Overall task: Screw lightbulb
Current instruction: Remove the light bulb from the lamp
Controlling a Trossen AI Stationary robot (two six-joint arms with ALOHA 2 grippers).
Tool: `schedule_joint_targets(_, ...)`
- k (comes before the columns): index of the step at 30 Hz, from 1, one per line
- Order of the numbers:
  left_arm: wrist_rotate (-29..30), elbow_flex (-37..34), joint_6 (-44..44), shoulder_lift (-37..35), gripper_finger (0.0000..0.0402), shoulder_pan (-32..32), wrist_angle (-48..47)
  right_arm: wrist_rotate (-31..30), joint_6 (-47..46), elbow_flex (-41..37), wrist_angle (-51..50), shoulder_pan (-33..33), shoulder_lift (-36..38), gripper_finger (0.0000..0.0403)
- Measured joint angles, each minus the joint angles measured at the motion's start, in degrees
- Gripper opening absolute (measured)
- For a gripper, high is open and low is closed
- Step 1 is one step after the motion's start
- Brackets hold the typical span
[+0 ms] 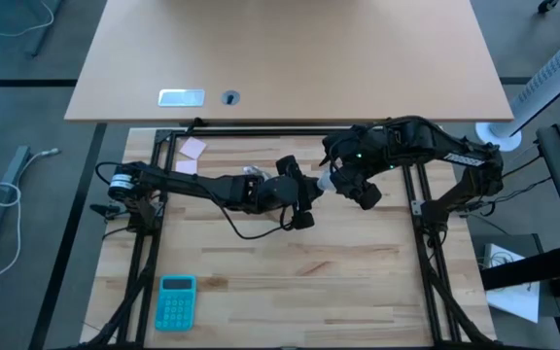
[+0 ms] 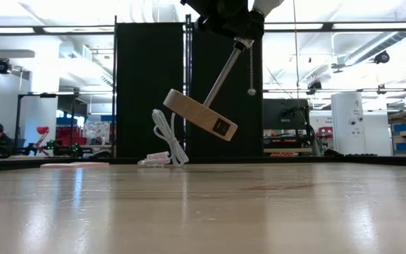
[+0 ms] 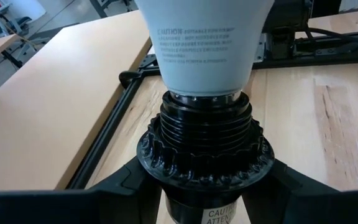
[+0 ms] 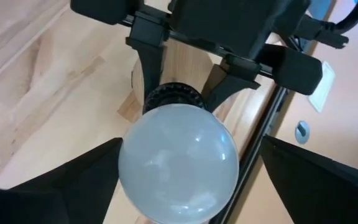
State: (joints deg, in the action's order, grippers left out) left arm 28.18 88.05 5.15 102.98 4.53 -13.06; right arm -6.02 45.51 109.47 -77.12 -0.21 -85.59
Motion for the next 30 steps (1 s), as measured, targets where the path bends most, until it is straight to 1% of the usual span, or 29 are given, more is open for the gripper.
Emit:
schedule_joint_targets(3, 0.0, 0.0, 0.0, 0.0, 0.0163, 0.1, 0.0, -0.4, 1.2, 0.0, -0.2, 0.7, 0.8, 0.0382)
schedule_joint_targets(7, -0.1, 0.0, 0.1, 0.0, 0.0163, 0.1, 0.0, -3.1, 1.0, 0.0, -1.0, 2.3, 2.0, 0.0383)
schedule_joint_targets(10, -0.1, 0.0, 0.1, 0.0, 0.0163, 0.1, 0.0, -3.2, -4.4, 0.0, -2.8, 4.2, 2.9, 0.0383)
schedule_joint_targets(13, -0.1, 0.0, 0.1, 0.0, 0.0163, 0.1, 0.0, -3.2, -14.3, 0.0, -5.7, 7.0, 4.1, 0.0383)
schedule_joint_targets(14, -0.1, 0.0, 0.1, 0.0, 0.0163, 0.1, 0.0, -3.6, -18.6, 0.0, -6.0, 7.9, 4.5, 0.0383)
schedule_joint_targets(16, -0.1, 0.0, 0.1, 0.0, 0.0163, 0.1, 0.0, -6.7, -29.1, 0.0, -6.0, 9.6, 5.8, 0.0383)
schedule_joint_targets(20, -0.1, 0.0, 0.1, 0.0, 0.0163, 0.1, 0.0, -17.5, -54.5, 0.0, -7.0, 10.7, 8.0, 0.0383)
schedule_joint_targets(22, -0.1, 0.0, 0.1, 0.0, 0.0163, 0.1, 0.0, -20.3, -66.8, 0.0, -7.0, 10.7, 9.6, 0.0383)
schedule_joint_targets(24, -0.1, 0.0, 0.1, 0.0, 0.0163, 0.1, 0.0, -23.3, -82.3, 0.0, -7.4, 10.8, 11.3, 0.0382)
schedule_joint_targets(26, -0.1, 0.0, 0.1, 0.0, 0.0163, 0.1, 0.0, -24.5, -99.0, -0.4, -9.0, 10.8, 12.8, 0.0382)
schedule_joint_targets(28, -0.1, 0.0, 0.4, 0.0, 0.0163, 0.1, 0.1, -23.9, -114.4, -1.1, -10.9, 10.8, 14.0, 0.0382)
schedule_joint_targets(30, 0.0, 0.0, 1.2, 0.0, 0.0163, 0.1, 0.1, -23.2, -125.4, -2.6, -11.2, 11.1, 14.9, 0.0382)
